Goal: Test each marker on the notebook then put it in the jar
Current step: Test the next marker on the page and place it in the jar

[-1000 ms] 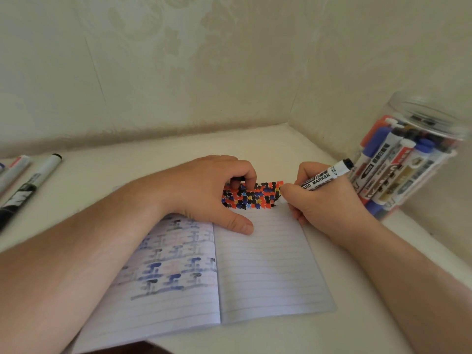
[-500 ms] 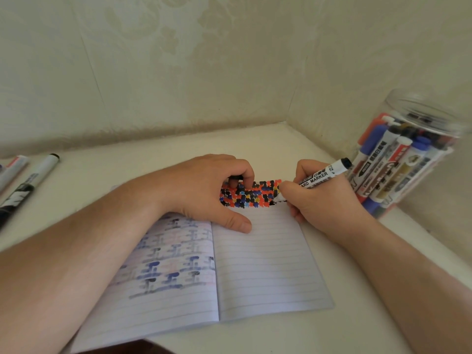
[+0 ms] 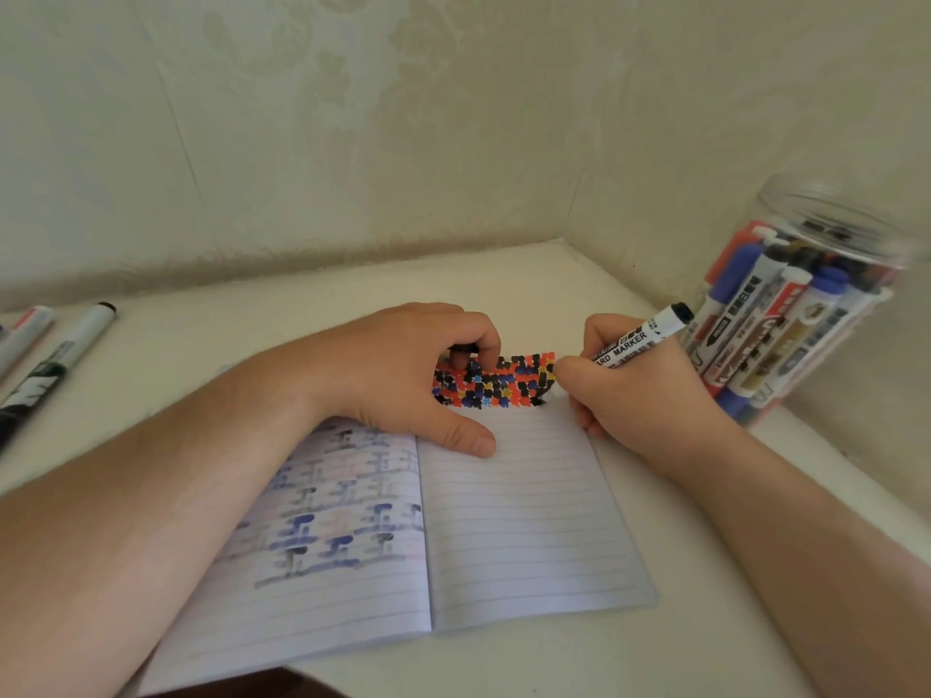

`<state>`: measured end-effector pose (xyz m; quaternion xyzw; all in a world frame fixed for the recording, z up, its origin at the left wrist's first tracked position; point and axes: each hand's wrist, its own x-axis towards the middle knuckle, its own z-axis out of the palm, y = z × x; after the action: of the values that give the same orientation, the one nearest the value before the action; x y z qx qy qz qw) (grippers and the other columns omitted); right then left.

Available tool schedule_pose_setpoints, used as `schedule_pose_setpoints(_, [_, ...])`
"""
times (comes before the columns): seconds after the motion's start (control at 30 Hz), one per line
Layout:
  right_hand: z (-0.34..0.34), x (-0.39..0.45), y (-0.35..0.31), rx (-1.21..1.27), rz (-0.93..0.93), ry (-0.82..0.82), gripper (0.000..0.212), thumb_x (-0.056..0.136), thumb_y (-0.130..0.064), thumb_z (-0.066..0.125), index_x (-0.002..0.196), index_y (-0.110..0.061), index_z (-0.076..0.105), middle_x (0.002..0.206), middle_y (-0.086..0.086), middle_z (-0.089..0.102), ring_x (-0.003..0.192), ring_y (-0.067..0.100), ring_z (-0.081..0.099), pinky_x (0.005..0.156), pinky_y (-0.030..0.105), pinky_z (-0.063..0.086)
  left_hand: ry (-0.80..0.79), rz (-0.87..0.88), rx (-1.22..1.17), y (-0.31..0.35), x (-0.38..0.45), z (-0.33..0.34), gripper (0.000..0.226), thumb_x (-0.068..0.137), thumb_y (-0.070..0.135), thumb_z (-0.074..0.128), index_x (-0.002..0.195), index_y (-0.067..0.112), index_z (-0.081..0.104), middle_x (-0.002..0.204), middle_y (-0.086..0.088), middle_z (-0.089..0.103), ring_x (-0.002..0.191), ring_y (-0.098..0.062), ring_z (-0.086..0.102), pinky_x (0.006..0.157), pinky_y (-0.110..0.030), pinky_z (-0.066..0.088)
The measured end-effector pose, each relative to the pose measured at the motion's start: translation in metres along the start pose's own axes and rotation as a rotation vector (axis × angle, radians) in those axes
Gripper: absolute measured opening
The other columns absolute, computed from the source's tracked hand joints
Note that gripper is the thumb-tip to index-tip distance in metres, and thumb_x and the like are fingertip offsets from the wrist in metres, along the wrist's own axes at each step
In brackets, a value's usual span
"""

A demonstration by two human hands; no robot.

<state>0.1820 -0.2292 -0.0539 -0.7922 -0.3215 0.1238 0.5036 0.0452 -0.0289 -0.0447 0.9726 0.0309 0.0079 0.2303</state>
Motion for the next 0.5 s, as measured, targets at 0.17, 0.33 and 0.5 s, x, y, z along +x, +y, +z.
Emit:
schedule_pose_setpoints(0.17, [-0.001, 0.002, 0.002, 0.085, -0.068, 0.038, 0.028, 0.088, -0.009, 0.073, 0.071, -0.013, 0.052, 0.052, 0.005, 0.044, 0.046, 0.014, 0.038, 0.044, 0.024, 0.031, 0.013, -0.017, -0.070, -0.002, 0.003, 0.001, 0.041, 0.081, 0.063, 0.075, 0.118, 0.055, 0.060, 0.109, 0.023, 0.062, 0.104, 0.005, 0.056, 0.094, -0.031, 0.050])
schedule_pose_setpoints(0.33, [-0.005, -0.004, -0.009, 0.460, -0.133, -0.091, 0.025, 0.088, -0.011, 0.079, 0.077, -0.023, 0.060, 0.054, 0.002, 0.046, 0.045, 0.018, 0.033, 0.044, 0.025, 0.025, 0.169, -0.054, -0.348, -0.004, 0.003, -0.001, 0.038, 0.108, 0.023, 0.051, 0.133, 0.051, 0.051, 0.101, 0.020, 0.075, 0.100, 0.001, 0.067, 0.095, -0.029, 0.051])
schedule_pose_setpoints(0.5, [-0.004, -0.004, -0.013, 0.571, -0.062, -0.147, 0.012, 0.085, -0.017, 0.063, 0.075, -0.022, 0.068, 0.059, 0.009, 0.055, 0.050, 0.022, 0.045, 0.045, 0.023, 0.033, 0.186, -0.052, -0.494, -0.007, 0.005, -0.002, 0.025, 0.101, 0.003, 0.062, 0.113, 0.022, 0.050, 0.106, 0.014, 0.078, 0.077, -0.003, 0.064, 0.072, -0.017, 0.044])
